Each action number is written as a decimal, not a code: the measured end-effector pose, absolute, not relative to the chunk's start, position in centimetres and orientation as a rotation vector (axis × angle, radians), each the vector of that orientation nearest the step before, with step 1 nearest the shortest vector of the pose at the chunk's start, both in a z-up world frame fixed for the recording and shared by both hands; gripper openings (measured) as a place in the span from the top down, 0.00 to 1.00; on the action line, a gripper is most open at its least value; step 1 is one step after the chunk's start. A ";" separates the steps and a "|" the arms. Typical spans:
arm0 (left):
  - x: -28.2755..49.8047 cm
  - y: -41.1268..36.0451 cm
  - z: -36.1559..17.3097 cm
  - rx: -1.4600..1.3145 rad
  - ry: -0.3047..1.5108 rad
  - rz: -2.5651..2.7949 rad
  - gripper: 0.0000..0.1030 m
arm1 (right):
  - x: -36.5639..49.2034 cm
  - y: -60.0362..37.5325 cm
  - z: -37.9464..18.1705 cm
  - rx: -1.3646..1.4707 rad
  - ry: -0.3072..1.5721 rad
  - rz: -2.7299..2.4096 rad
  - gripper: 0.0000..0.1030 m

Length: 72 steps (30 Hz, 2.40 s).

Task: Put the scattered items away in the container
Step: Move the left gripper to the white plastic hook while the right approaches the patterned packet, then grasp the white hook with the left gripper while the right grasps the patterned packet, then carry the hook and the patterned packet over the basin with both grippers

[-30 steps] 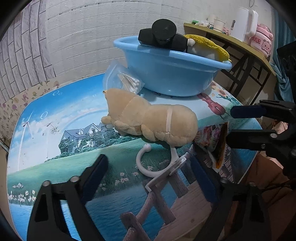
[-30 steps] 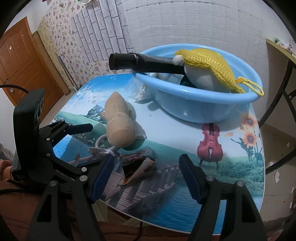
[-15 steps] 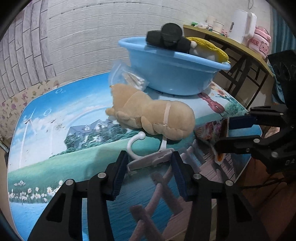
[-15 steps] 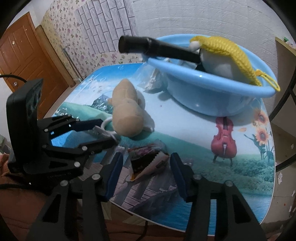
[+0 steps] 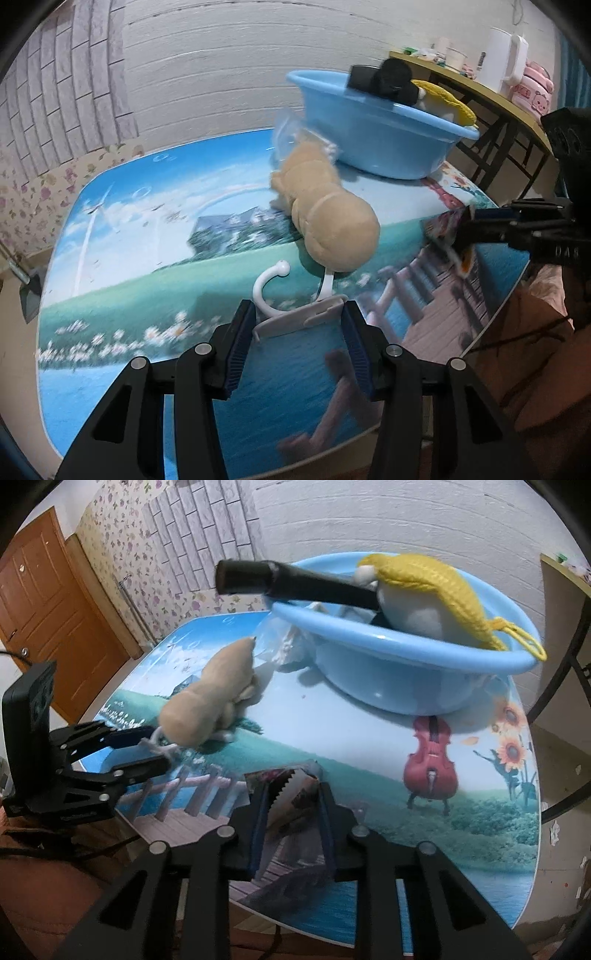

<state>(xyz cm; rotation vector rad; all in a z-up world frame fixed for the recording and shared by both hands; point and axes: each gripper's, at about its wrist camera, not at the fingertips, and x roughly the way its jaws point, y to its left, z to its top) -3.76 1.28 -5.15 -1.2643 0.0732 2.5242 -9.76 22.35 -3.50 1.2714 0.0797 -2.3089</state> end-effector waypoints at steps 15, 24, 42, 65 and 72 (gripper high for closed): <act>-4.4 1.3 -4.6 -1.279 0.003 2.573 0.23 | -9.7 22.3 -3.7 1.282 0.079 -2.310 0.75; -5.4 2.4 -5.4 -1.287 0.067 2.581 0.23 | -9.5 22.0 -3.9 1.287 0.089 -2.297 0.69; -4.8 1.5 -4.9 -1.243 0.083 2.622 0.48 | -9.9 20.0 -5.2 1.328 0.183 -2.280 0.46; -3.3 0.5 2.9 -1.036 0.071 2.691 0.48 | -8.7 21.0 0.4 1.076 0.049 -2.257 0.62; -4.6 1.7 5.2 -0.973 0.073 2.677 0.48 | -8.8 21.6 2.6 1.007 0.017 -2.282 0.62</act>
